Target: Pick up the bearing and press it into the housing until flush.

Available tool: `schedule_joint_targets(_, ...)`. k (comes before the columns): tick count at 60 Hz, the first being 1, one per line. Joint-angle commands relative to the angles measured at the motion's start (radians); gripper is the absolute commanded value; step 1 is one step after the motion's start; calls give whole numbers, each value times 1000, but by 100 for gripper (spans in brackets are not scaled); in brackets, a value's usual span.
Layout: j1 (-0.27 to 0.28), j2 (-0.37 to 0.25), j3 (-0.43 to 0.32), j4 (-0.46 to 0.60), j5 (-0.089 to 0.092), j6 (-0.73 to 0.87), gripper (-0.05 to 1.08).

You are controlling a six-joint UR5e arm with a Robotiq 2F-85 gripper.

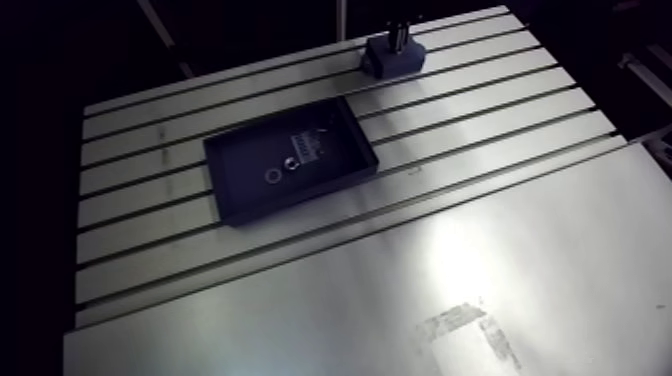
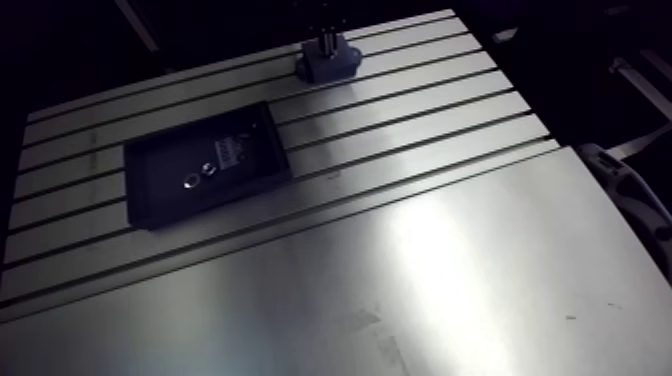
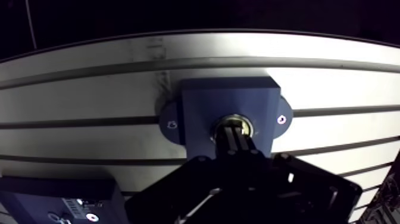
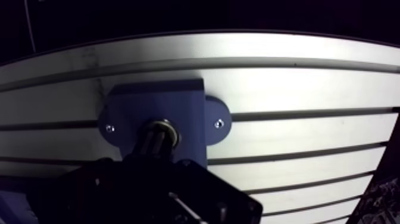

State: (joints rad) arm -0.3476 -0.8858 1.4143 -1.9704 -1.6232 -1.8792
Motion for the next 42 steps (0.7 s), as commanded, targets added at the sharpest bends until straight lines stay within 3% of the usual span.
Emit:
schedule_joint_targets(1,1,0,-1,0,0,-1,102)
schedule_joint_targets(42,-1,1,1,0,0,-1,102)
